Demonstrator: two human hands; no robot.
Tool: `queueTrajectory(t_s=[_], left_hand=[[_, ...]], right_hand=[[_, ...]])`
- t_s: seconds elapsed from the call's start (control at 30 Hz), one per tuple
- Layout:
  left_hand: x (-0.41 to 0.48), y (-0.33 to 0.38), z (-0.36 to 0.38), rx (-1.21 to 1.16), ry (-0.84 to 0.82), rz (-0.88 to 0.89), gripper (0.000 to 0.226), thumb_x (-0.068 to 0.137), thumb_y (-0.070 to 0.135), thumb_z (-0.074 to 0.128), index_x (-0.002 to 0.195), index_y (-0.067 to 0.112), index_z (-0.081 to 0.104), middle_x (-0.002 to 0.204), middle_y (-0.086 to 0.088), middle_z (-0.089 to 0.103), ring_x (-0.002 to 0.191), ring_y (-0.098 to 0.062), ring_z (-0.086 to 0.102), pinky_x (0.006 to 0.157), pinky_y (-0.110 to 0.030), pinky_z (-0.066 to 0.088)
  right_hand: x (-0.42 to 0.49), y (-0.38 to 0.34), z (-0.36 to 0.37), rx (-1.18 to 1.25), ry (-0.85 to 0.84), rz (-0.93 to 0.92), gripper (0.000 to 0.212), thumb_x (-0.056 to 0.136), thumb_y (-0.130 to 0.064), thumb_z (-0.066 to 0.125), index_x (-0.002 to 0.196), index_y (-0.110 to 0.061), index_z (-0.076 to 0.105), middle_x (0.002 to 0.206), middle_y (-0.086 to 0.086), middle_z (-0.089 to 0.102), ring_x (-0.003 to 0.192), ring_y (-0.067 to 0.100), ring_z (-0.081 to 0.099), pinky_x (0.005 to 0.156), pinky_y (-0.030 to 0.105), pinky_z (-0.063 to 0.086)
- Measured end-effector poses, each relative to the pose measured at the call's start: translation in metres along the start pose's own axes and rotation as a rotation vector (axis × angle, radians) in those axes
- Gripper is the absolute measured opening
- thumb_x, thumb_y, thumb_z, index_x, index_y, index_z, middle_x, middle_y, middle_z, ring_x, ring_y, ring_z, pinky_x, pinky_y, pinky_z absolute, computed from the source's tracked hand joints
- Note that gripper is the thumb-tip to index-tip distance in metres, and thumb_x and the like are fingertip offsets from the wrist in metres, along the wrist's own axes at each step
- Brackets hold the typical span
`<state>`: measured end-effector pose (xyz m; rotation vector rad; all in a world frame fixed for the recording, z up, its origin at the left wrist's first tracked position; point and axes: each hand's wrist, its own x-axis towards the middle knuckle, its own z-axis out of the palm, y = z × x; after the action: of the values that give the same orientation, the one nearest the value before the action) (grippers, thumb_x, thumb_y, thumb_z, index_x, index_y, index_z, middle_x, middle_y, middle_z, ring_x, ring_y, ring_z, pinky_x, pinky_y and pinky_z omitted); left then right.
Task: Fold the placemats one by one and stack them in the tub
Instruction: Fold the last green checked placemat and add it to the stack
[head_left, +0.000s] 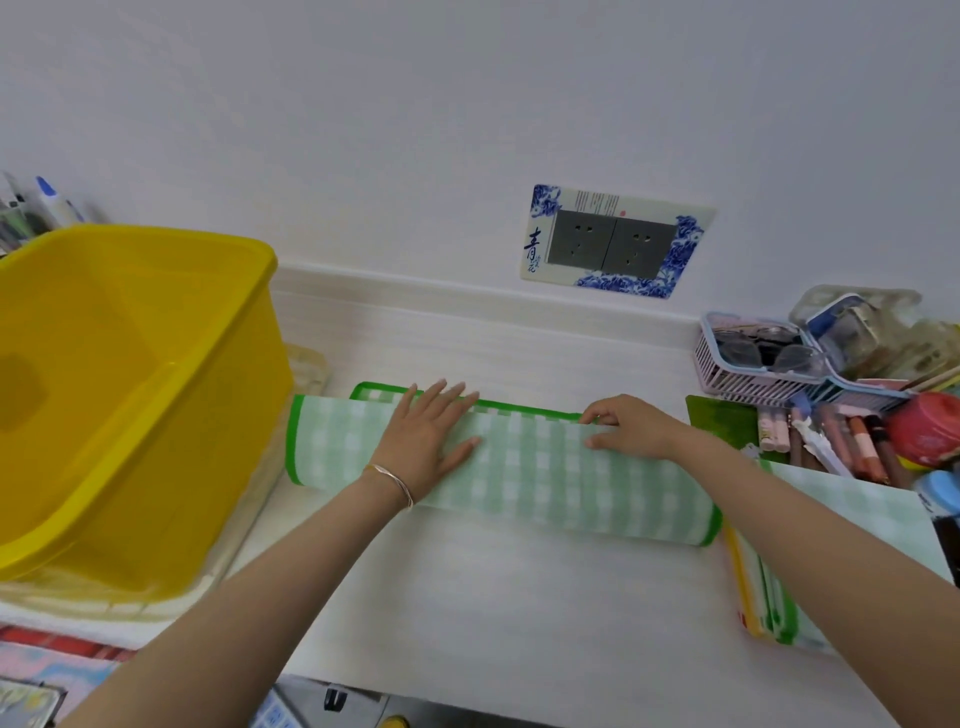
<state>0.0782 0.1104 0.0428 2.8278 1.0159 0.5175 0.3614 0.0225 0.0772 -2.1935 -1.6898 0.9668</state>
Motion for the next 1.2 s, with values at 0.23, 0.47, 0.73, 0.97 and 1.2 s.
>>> queueTrajectory(t_s=[0.23,0.47,0.73,0.97,1.2], left_hand=[[0.0,0.012,0.038,-0.028,-0.171,-0.062,0.074,0.092,0.061,0.002,0.138,0.023,0.044,0.143,-0.003,0.045,0.132,-0.027,0.042,0.111,-0.045,0.018],[-0.002,0.016,0.08,-0.023,-0.37,-0.17,0.088,0.067,0.063,-0.015,0.148,0.036,0.006,0.157,0.01,0.0,0.145,-0.015,-0.003,0.114,-0.038,-0.009],[-0.008,0.008,0.104,0.031,-0.385,-0.172,0.068,0.094,0.056,-0.003,0.142,0.027,0.034,0.148,0.001,0.037,0.135,-0.025,0.037,0.111,-0.042,0.006],[-0.012,0.008,0.108,0.027,-0.274,-0.182,0.059,0.1,0.036,0.004,0.141,0.014,0.04,0.145,0.001,0.041,0.134,-0.02,0.038,0.107,-0.042,0.014],[-0.01,0.008,0.113,0.032,-0.286,-0.223,0.062,0.099,0.034,0.003,0.139,0.006,0.041,0.145,-0.009,0.041,0.133,-0.023,0.039,0.109,-0.041,0.011]], right_hand=[[0.036,0.021,0.018,-0.138,0.147,0.061,0.025,0.089,-0.019,0.061,0.114,-0.021,0.061,0.119,0.005,0.059,0.116,0.021,0.052,0.094,0.03,0.039],[0.059,0.039,0.04,-0.152,0.269,0.068,0.024,0.089,-0.017,0.059,0.113,-0.019,0.062,0.109,0.005,0.066,0.106,0.026,0.056,0.094,0.029,0.032],[0.073,0.029,0.069,-0.176,0.481,0.016,0.032,0.086,-0.011,0.059,0.117,-0.013,0.061,0.121,0.009,0.057,0.113,0.03,0.052,0.102,0.035,0.029],[0.082,-0.034,0.143,-0.08,0.601,0.031,0.06,0.089,-0.034,0.017,0.128,-0.008,0.055,0.142,0.011,0.046,0.135,0.028,0.038,0.112,0.045,0.021],[0.077,-0.043,0.172,-0.196,0.539,0.12,0.049,0.091,-0.031,0.029,0.128,-0.014,0.056,0.138,0.007,0.051,0.128,0.024,0.047,0.108,0.039,0.017]])
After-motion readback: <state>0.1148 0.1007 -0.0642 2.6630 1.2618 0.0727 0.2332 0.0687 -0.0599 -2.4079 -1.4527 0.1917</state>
